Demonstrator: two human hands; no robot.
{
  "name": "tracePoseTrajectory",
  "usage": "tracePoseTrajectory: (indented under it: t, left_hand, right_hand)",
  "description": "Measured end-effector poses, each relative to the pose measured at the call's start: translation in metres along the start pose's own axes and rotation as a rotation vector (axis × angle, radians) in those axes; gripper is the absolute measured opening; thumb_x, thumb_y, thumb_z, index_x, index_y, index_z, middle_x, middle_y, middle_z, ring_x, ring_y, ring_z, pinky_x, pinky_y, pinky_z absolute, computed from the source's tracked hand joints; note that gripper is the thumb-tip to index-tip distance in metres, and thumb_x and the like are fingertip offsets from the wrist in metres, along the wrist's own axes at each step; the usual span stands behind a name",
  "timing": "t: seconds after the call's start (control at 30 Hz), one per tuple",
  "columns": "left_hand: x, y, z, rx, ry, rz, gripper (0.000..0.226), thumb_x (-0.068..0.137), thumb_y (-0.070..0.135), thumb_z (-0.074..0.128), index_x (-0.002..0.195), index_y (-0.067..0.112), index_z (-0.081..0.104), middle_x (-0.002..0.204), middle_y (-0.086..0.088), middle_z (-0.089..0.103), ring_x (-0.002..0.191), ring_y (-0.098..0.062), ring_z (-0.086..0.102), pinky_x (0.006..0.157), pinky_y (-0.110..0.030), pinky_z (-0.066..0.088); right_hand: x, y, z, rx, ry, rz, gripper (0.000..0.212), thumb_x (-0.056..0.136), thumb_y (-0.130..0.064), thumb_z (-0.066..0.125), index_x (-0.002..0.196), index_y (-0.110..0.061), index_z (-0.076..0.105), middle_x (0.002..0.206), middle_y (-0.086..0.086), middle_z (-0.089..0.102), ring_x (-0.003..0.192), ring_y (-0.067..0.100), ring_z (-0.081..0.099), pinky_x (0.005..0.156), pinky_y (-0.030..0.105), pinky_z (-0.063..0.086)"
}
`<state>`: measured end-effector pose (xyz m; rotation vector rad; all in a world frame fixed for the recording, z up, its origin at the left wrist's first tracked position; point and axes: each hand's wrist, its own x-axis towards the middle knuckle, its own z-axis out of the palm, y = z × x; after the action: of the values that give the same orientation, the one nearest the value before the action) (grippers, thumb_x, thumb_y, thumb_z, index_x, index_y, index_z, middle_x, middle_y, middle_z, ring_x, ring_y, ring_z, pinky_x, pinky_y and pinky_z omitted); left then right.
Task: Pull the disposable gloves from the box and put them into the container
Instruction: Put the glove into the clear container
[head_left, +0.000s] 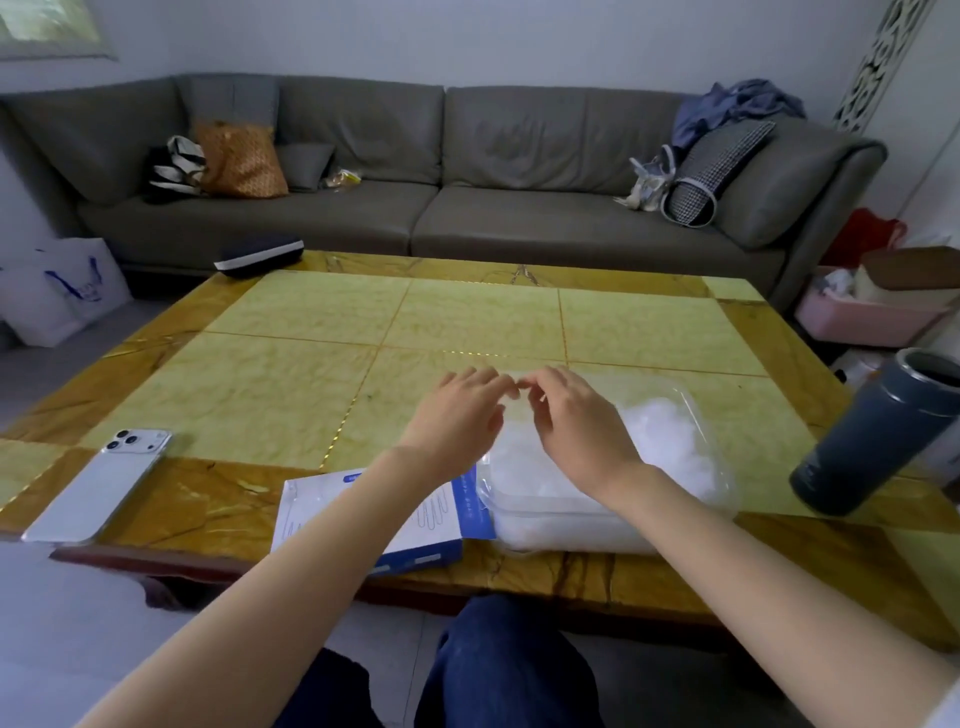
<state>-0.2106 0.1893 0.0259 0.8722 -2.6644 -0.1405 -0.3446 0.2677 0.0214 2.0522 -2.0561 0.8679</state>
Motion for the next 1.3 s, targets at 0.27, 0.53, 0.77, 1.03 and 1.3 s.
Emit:
tracePoseTrajectory:
  t: [0.27, 0.53, 0.77, 1.03, 1.3]
  left_hand:
    - [-0.098, -0.089, 0.02, 0.126, -0.207, -0.515, 0.032, 0.096, 0.023, 0.043, 0.127, 0.025, 0.047, 0.13, 0.003, 0.046, 0.122, -0.017, 0.041, 0.101, -0.034, 0.03]
    - [-0.137, -0.108, 0.03, 0.041, -0.407, -0.535, 0.05, 0.096, 0.035, 0.038, 0.144, 0.023, 0.029, 0.149, -0.002, 0.024, 0.138, -0.024, 0.02, 0.109, -0.043, 0.028]
    - [-0.147, -0.108, 0.033, 0.003, -0.398, -0.522, 0.057, 0.097, 0.038, 0.041, 0.148, 0.024, 0.023, 0.155, 0.001, 0.015, 0.142, -0.024, 0.013, 0.11, -0.042, 0.027]
    - [-0.147, -0.11, 0.036, -0.009, -0.388, -0.52, 0.056, 0.097, 0.039, 0.041, 0.148, 0.024, 0.024, 0.155, 0.001, 0.017, 0.141, -0.023, 0.015, 0.111, -0.041, 0.027]
    - [-0.144, -0.112, 0.034, -0.004, -0.375, -0.503, 0.055, 0.095, 0.039, 0.045, 0.145, 0.023, 0.028, 0.152, 0.001, 0.023, 0.138, -0.022, 0.021, 0.107, -0.037, 0.034]
  right_hand:
    - [-0.012, -0.081, 0.079, 0.201, -0.293, -0.218, 0.026, 0.093, 0.001, 0.045, 0.114, -0.006, 0.056, 0.114, 0.006, 0.056, 0.106, 0.019, 0.053, 0.087, 0.034, 0.048]
    - [-0.004, -0.1, 0.134, -0.103, -0.703, -0.116, 0.027, 0.092, 0.0, 0.04, 0.113, -0.007, 0.056, 0.115, 0.012, 0.058, 0.101, 0.029, 0.056, 0.075, 0.031, 0.037]
    - [0.017, -0.108, 0.146, -0.364, -0.799, -0.217, 0.024, 0.091, -0.004, 0.046, 0.106, -0.011, 0.063, 0.096, 0.007, 0.06, 0.094, 0.027, 0.058, 0.068, 0.03, 0.037]
    - [0.02, -0.113, 0.144, -0.359, -0.734, -0.249, 0.015, 0.091, -0.003, 0.046, 0.087, -0.007, 0.06, 0.077, 0.006, 0.053, 0.07, 0.024, 0.049, 0.062, 0.028, 0.037]
    - [0.025, -0.086, 0.126, -0.16, -0.461, -0.062, 0.02, 0.089, 0.007, 0.045, 0.076, -0.007, 0.054, 0.071, 0.008, 0.052, 0.066, 0.026, 0.052, 0.057, 0.033, 0.039]
